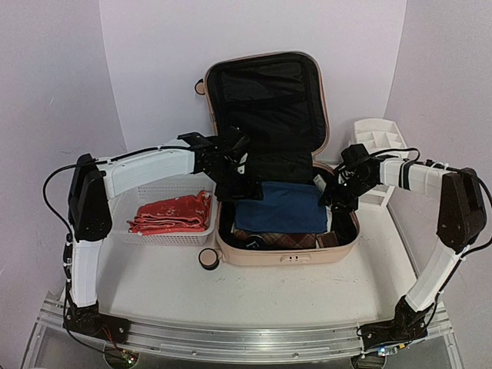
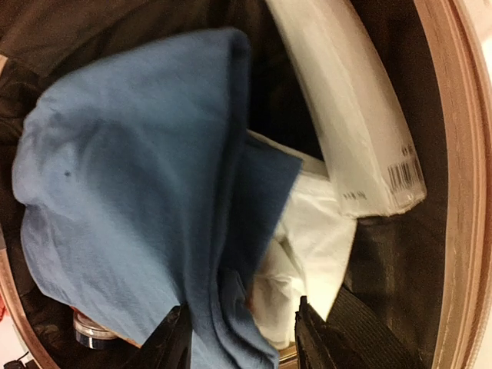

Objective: Open, take out, and arrange the luggage

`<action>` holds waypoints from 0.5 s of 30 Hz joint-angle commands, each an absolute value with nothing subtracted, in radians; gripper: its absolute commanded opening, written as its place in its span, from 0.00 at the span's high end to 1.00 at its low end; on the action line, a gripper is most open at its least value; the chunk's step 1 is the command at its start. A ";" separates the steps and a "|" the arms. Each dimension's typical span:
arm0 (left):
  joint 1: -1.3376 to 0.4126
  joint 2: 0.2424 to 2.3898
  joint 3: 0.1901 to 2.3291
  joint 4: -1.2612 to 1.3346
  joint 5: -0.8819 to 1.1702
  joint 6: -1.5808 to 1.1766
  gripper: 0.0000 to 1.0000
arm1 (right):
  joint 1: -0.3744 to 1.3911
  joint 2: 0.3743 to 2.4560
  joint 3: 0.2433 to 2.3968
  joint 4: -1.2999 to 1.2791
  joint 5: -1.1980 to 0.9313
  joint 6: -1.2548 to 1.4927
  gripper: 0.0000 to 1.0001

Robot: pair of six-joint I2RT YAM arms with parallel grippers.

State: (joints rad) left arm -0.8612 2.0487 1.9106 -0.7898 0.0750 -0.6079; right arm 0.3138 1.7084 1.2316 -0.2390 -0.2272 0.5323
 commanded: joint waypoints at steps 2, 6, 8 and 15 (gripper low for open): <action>-0.876 2.118 2.021 -0.900 0.033 -0.694 0.24 | 0.311 1.649 1.151 -0.282 -0.251 0.513 0.52; -0.875 2.144 2.025 -0.903 -0.024 -0.699 0.25 | 0.311 1.661 1.132 -0.271 -0.277 0.511 0.50; -0.871 2.155 2.027 -0.906 -0.040 -0.695 0.25 | 0.311 1.673 1.136 -0.262 -0.292 0.512 0.49; -0.824 2.183 2.007 -0.904 -0.012 -0.702 0.30 | 0.310 1.705 1.173 -0.230 -0.311 0.517 0.48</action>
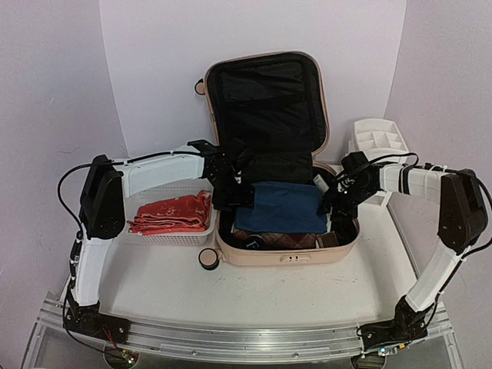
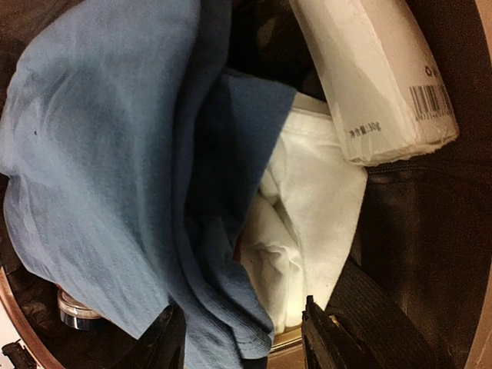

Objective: Open, take out, and arrange the luggage

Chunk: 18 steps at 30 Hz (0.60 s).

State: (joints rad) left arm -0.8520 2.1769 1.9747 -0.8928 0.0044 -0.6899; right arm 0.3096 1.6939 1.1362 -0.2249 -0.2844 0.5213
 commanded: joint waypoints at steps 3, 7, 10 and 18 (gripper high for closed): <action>-0.813 2.206 2.016 -0.905 0.011 -0.696 0.31 | 0.308 1.727 1.185 -0.224 -0.314 0.517 0.49; -0.798 2.240 2.038 -0.902 0.072 -0.697 0.42 | 0.304 1.741 1.184 -0.203 -0.320 0.523 0.50; -0.794 2.262 2.062 -0.902 0.085 -0.689 0.48 | 0.300 1.748 1.184 -0.187 -0.324 0.529 0.51; -0.777 2.294 2.095 -0.892 0.135 -0.683 0.69 | 0.291 1.764 1.183 -0.140 -0.367 0.556 0.58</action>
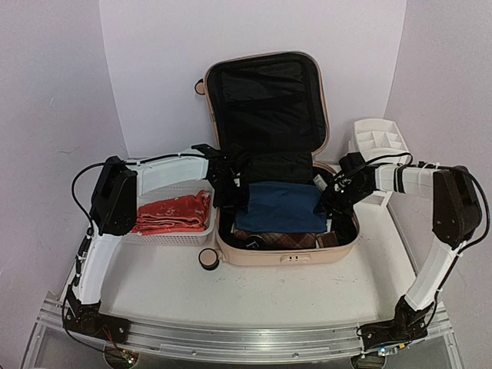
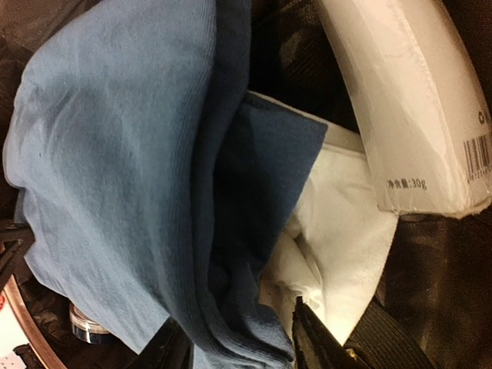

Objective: Open, take out, and arrange the luggage

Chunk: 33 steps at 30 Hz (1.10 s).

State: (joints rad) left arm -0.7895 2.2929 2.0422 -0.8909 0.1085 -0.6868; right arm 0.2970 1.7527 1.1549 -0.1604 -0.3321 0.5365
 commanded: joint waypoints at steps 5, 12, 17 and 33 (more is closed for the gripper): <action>-0.773 2.280 2.109 -0.890 0.143 -0.662 0.88 | 0.287 1.775 1.207 -0.135 -0.426 0.568 0.88; -0.776 2.174 2.078 -0.891 0.103 -0.649 1.00 | 0.288 1.705 1.222 -0.139 -0.436 0.580 1.00; -0.780 2.124 2.096 -0.893 0.116 -0.643 0.99 | 0.287 1.666 1.254 -0.158 -0.459 0.585 1.00; -0.774 2.080 2.126 -0.903 0.114 -0.600 1.00 | 0.290 1.649 1.320 -0.214 -0.482 0.579 1.00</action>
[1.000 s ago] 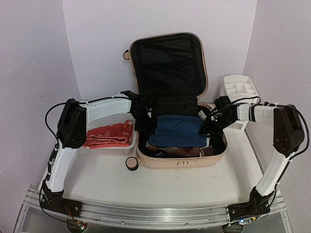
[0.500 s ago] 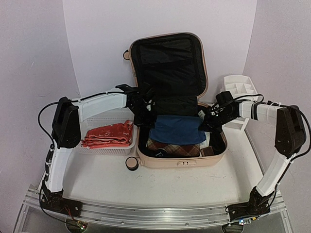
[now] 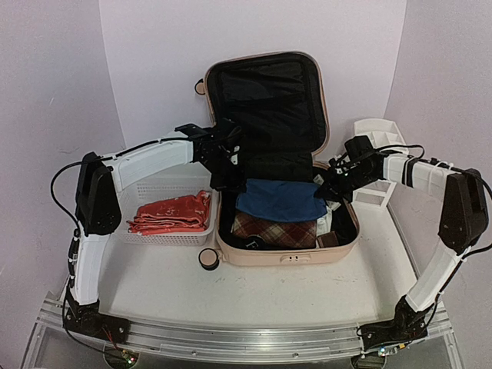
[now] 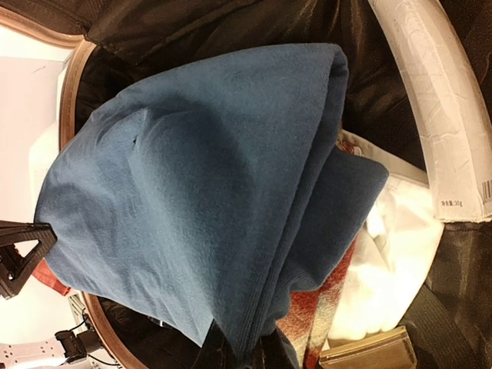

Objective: Open, take out, and arrange the luggage

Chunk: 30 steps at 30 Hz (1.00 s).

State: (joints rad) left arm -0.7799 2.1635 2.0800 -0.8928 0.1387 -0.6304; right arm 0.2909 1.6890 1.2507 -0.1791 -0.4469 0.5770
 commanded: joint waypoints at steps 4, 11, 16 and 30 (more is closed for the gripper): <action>-0.757 2.044 2.155 -0.920 0.122 -0.565 1.00 | 0.292 1.636 1.358 -0.223 -0.495 0.590 1.00; -0.712 1.939 2.171 -0.975 0.134 -0.523 1.00 | 0.352 1.632 1.449 -0.224 -0.522 0.635 1.00; -0.673 1.827 2.128 -1.017 0.140 -0.492 1.00 | 0.442 1.678 1.569 -0.218 -0.512 0.671 1.00; -0.374 1.514 1.803 -1.102 0.260 -0.386 1.00 | 0.701 1.947 1.807 -0.028 -0.457 0.788 1.00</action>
